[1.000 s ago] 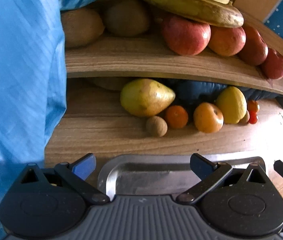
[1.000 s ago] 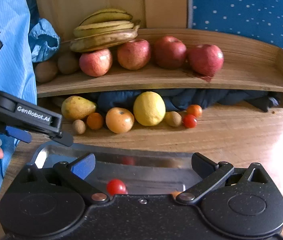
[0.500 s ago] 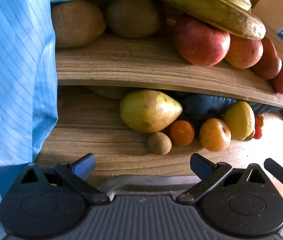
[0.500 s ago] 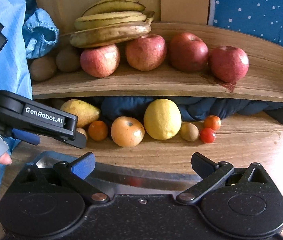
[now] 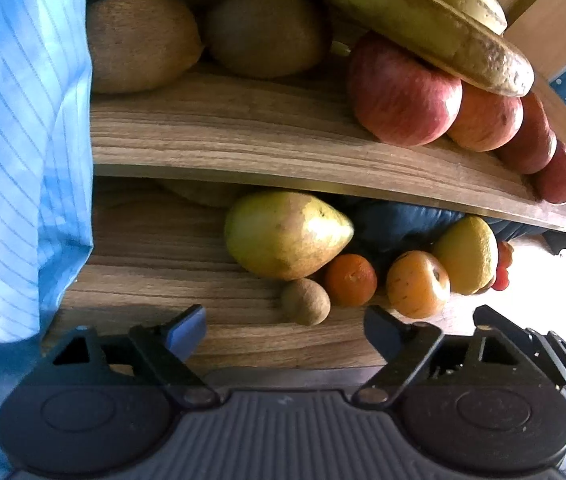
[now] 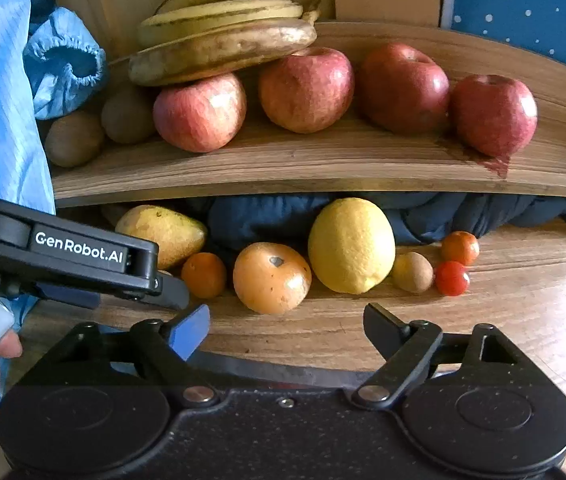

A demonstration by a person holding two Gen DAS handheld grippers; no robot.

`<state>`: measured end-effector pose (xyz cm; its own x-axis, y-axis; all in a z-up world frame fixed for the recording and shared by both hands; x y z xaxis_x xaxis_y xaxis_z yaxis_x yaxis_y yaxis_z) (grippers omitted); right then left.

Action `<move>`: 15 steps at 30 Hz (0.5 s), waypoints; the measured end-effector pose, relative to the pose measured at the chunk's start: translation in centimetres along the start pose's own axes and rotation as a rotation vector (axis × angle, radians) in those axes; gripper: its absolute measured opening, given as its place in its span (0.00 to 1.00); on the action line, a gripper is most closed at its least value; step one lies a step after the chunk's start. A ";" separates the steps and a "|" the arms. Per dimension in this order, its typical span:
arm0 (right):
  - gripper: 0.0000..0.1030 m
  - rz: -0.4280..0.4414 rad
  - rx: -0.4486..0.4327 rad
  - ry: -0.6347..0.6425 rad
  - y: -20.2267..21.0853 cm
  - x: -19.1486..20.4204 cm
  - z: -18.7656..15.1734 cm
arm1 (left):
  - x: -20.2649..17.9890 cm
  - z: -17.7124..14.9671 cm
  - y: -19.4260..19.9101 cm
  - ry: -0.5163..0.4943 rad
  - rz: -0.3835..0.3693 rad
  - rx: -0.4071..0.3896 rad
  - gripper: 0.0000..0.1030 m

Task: Organize fruits
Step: 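Close the left gripper on a small brown kiwi while the right gripper grasps an orange round fruit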

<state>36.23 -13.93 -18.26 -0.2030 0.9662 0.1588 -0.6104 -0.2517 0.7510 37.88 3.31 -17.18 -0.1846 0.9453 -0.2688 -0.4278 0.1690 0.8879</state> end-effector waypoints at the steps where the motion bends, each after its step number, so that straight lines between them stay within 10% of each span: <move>1: 0.81 0.000 0.000 0.000 -0.2 0.1 0.1 | -0.1 0.1 -0.1 0.001 -0.009 0.001 0.76; 15: 0.71 0.011 0.007 -0.040 -1.5 0.2 0.9 | -0.8 -0.3 -0.1 0.024 -0.050 0.005 0.45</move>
<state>37.78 -13.27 -18.75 -0.1790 0.9648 0.1929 -0.6026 -0.2625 0.7536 37.81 2.50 -17.15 -0.1844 0.9288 -0.3214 -0.4328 0.2169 0.8750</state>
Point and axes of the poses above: each gripper's, at about its wrist camera, not at the fingertips, and y roughly against the way its jaws point, x to its left, z to its top, the point moved 9 cm from there along -y, roughly the way its jaws point, and after that the axes turned 7 degrees about -x, right-handed, at the moved point
